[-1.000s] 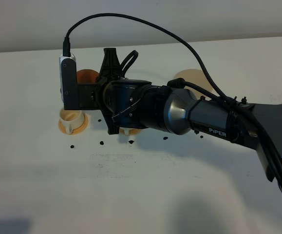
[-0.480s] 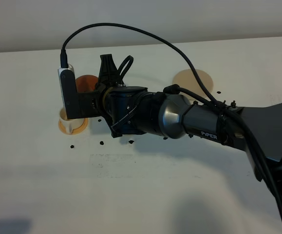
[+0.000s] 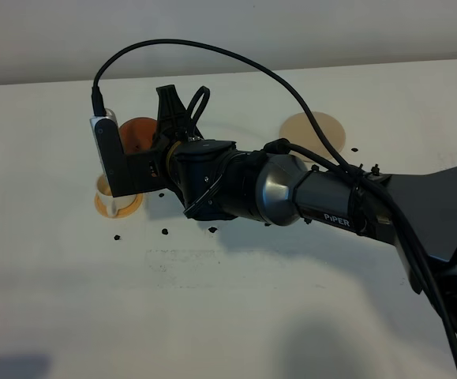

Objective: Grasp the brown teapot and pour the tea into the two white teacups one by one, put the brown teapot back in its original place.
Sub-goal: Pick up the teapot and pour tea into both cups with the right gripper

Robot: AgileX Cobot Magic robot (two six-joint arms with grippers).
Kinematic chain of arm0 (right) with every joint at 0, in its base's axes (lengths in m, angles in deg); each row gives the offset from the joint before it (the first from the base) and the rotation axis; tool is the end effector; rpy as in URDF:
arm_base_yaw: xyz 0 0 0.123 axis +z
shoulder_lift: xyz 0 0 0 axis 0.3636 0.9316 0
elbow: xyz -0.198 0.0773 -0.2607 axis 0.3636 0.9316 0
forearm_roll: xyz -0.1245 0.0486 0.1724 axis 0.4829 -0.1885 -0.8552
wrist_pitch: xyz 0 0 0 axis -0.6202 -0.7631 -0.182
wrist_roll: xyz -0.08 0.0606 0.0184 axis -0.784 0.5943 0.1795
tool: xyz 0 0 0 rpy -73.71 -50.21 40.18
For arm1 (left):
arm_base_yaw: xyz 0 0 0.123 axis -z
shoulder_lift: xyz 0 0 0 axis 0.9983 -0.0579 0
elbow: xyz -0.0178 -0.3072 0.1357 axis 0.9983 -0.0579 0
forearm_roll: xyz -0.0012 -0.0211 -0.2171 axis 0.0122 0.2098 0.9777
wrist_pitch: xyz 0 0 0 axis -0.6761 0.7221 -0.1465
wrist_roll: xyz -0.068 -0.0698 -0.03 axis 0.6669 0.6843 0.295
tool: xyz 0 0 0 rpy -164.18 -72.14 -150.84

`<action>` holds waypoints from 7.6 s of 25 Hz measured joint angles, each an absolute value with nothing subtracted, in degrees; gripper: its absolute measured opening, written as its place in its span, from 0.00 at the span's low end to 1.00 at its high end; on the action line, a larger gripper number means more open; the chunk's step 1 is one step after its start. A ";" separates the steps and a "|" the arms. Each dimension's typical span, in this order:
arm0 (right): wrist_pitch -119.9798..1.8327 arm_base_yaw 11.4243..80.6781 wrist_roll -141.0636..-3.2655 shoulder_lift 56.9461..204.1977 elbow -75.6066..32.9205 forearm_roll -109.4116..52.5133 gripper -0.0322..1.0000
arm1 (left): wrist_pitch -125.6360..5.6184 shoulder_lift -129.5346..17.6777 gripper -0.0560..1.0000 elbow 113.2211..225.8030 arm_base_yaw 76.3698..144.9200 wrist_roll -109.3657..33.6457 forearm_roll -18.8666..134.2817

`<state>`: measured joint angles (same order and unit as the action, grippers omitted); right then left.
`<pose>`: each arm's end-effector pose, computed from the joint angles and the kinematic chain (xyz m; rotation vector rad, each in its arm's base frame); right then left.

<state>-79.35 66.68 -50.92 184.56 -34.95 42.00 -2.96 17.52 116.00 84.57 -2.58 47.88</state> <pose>0.3846 0.3260 0.2223 -1.7055 1.5695 -0.6598 -0.0735 -0.0085 0.2438 -0.0591 2.0844 -0.0679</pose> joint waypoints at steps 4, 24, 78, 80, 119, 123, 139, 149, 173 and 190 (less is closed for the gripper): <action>-79.35 66.68 -51.30 184.56 -34.95 43.17 0.12 | -2.96 17.52 0.36 116.00 84.57 -2.58 47.88; -79.35 66.68 -59.80 184.56 -34.95 45.57 0.12 | -2.96 17.52 0.36 116.00 84.57 -2.63 47.88; -78.53 66.68 -66.28 184.56 -34.95 53.04 0.12 | -2.96 17.52 0.36 116.00 84.57 -2.58 47.88; -78.89 66.68 -66.28 184.56 -34.95 53.44 0.12 | -2.96 17.52 0.36 116.00 84.57 -2.58 47.88; -82.19 66.68 -66.27 184.75 -34.95 59.57 0.12 | -2.96 17.52 0.36 116.00 84.57 -2.64 47.88; -82.20 66.68 -66.27 184.82 -34.95 59.63 0.12 | -2.96 17.52 0.36 116.00 84.57 -2.64 47.88; -82.43 66.75 -65.48 184.88 -34.95 63.17 0.12 | -2.96 17.52 0.36 116.00 84.57 -2.64 47.88; -83.24 67.54 -64.49 184.88 -34.95 65.18 0.12 | -2.96 17.52 0.36 116.00 84.57 -2.53 47.88; -85.14 68.83 -64.34 184.88 -34.95 66.23 0.12 | -2.96 17.52 0.36 116.00 84.57 -2.58 47.88; -85.77 68.89 -64.34 184.94 -34.95 67.62 0.12 | -2.96 17.52 0.36 116.00 84.57 -2.64 47.88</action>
<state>-85.77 68.89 -64.34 184.94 -34.95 67.62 -2.96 17.52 116.00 84.57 -2.64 47.88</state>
